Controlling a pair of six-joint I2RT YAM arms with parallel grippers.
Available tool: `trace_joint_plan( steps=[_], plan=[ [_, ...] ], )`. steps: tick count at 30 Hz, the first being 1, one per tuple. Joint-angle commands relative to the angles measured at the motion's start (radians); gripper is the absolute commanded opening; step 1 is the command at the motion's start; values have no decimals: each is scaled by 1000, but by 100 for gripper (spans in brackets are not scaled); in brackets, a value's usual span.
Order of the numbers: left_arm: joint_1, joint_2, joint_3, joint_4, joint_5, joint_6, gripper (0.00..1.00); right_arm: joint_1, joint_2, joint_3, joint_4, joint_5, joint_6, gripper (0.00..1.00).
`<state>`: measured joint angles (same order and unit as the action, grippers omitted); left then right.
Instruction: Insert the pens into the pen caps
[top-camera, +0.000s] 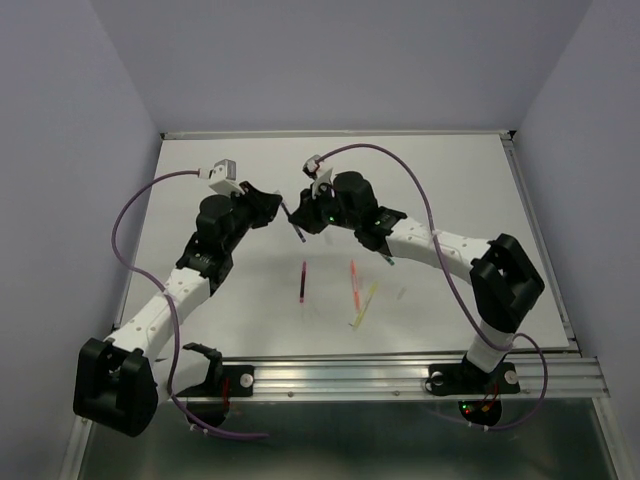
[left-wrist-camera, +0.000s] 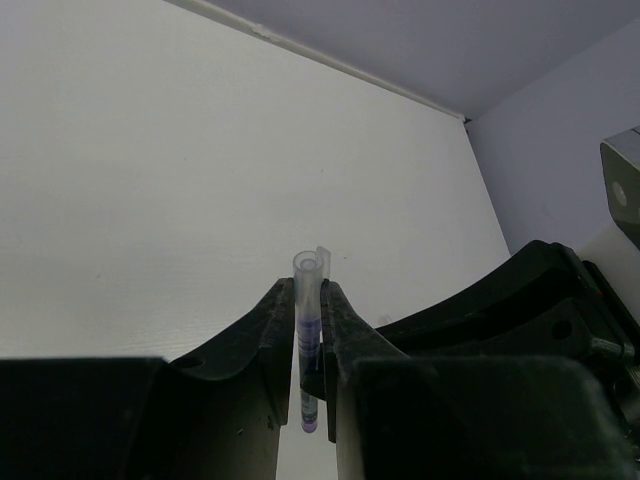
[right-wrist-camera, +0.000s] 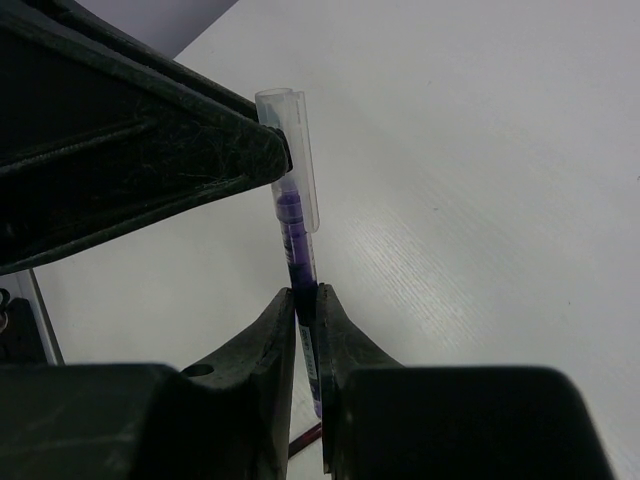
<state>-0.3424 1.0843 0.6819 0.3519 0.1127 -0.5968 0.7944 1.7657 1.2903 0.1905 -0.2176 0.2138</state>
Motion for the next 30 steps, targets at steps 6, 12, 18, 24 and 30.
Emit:
trace_joint_plan(
  steps=[6,12,18,24,30],
  plan=[
    [-64,35,-76,-76,157,-34,0,-44,-132,-2,385,73,12,1],
    [-64,55,-74,-54,186,-41,0,-54,-146,-8,394,72,6,1],
    [-64,40,-41,-82,182,-26,0,-54,-147,-16,399,87,6,1],
    [-66,37,22,-166,159,-26,0,-63,-144,-23,389,96,7,1],
    [-64,26,62,-185,163,-49,19,-63,-144,-37,362,112,13,1]
  ],
)
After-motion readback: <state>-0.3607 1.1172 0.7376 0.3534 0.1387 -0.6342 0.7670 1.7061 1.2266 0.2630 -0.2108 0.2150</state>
